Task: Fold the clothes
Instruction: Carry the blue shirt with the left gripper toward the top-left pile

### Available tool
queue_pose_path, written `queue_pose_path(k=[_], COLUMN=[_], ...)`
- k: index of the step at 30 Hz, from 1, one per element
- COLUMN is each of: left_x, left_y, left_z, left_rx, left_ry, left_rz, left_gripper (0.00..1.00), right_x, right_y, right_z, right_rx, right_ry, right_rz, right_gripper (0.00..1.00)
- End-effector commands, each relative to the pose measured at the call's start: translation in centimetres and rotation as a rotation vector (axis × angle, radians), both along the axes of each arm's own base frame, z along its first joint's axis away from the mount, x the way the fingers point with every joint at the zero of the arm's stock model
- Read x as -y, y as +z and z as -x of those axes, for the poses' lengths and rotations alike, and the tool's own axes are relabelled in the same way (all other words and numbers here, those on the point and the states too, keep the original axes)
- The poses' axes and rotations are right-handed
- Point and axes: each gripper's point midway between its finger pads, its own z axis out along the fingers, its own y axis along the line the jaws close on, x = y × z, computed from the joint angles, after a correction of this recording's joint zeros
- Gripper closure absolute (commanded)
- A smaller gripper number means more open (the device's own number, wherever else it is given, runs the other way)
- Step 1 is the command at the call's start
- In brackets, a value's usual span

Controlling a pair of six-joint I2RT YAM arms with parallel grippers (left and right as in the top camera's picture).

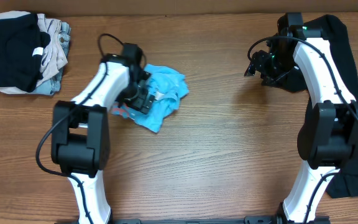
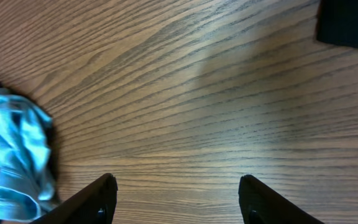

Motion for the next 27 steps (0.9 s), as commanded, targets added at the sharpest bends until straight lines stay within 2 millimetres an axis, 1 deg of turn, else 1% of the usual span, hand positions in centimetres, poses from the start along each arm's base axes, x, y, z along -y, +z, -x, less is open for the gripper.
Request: queue_pose_path(k=[1, 3, 4, 5, 7, 8, 9, 11, 14, 16, 19, 24, 27], left_x=[-0.8, 0.3, 1.0, 1.5, 3.4, 4.5, 5.7, 7.7, 9.9, 10.8, 11.6, 12.4, 11.8], left_y=[2.4, 4.2, 5.4, 6.0, 7.4, 7.9, 8.1, 8.1, 7.2, 6.4, 4.9, 2.0, 0.3], left_z=[-2.6, -3.4, -3.8, -4.0, -4.3, -4.2, -4.1, -3.6, -2.4, -2.0, -1.9, -1.1, -0.9], left_rx=[0.07, 0.091, 0.107, 0.116, 0.132, 0.136, 0.139, 0.134, 0.109, 0.109, 0.116, 0.068, 0.043], left_ry=[-0.007, -0.061, -0.079, -0.088, -0.118, -0.131, -0.135, -0.13, -0.142, -0.129, -0.096, -0.085, -0.083], left_rz=[-0.02, 0.007, 0.017, 0.024, 0.062, 0.089, 0.116, 0.14, 0.133, 0.098, 0.043, -0.004, -0.056], left_gripper=[0.0, 0.0, 0.0, 0.0, 0.0, 0.0, 0.0, 0.0, 0.0, 0.0, 0.0, 0.0, 0.0], right_x=[0.0, 0.0, 0.0, 0.1, 0.3, 0.4, 0.6, 0.8, 1.0, 1.1, 1.2, 1.2, 1.4], right_y=[2.1, 2.1, 2.1, 2.1, 2.0, 2.0, 1.9, 1.9, 1.8, 1.8, 1.8, 1.8, 1.7], right_z=[-0.5, -0.5, -0.5, -0.5, -0.5, -0.5, -0.5, -0.5, -0.6, -0.6, -0.6, -0.6, -0.6], right_rx=[0.06, 0.06, 0.061, 0.061, 0.06, 0.06, 0.06, 0.061, 0.062, 0.063, 0.063, 0.062, 0.062], right_ry=[0.005, 0.005, 0.005, 0.005, 0.002, 0.001, 0.0, -0.001, -0.003, -0.005, -0.005, -0.005, -0.007], right_rz=[0.01, 0.01, 0.011, 0.011, 0.026, 0.034, 0.043, 0.053, 0.068, 0.075, 0.078, 0.079, 0.093], right_gripper=[0.33, 0.33, 0.33, 0.33, 0.33, 0.3, 0.29, 0.28, 0.27, 0.26, 0.26, 0.25, 0.25])
